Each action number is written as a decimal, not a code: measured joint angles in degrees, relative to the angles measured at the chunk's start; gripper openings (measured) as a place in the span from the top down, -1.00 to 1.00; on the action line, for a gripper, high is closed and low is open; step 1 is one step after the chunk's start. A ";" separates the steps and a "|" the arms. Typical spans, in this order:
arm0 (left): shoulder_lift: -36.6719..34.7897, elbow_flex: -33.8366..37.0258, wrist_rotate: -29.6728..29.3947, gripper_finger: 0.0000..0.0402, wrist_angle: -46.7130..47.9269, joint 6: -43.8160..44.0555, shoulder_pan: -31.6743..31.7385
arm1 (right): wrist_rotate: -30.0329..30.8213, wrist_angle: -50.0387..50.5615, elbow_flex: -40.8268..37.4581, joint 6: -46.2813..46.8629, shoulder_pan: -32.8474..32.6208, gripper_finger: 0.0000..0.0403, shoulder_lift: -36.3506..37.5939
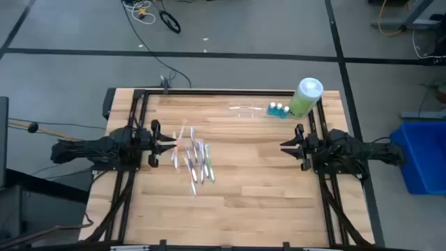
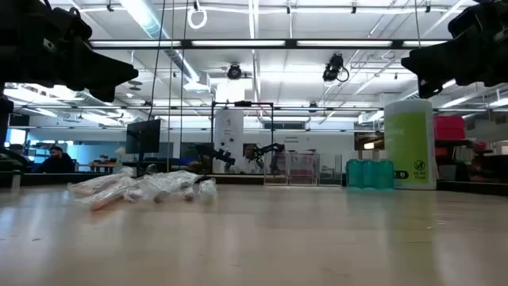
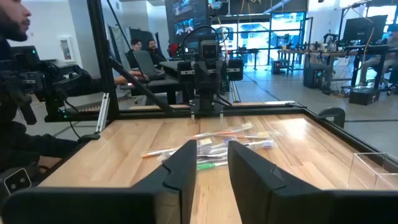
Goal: Pick & Place toothbrushing station
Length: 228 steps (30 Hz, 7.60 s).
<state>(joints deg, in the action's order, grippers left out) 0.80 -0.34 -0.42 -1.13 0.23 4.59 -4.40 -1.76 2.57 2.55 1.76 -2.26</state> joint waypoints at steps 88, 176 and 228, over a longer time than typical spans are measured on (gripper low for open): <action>0.05 0.00 -0.45 0.52 -8.73 20.57 0.00 | 18.34 -35.89 21.69 21.28 -8.22 0.63 -65.49; 32.94 0.00 -16.71 0.52 -26.93 20.65 -14.00 | 46.68 -18.21 53.05 35.35 -8.51 0.99 -105.91; 32.94 0.00 -18.24 0.52 -27.02 21.49 -13.98 | 63.87 -70.27 58.84 -17.08 13.18 0.96 -119.78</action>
<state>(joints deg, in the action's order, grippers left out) 33.74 -0.34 -18.65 -28.14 21.71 -9.39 59.47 -72.03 61.41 -14.53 14.94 -122.04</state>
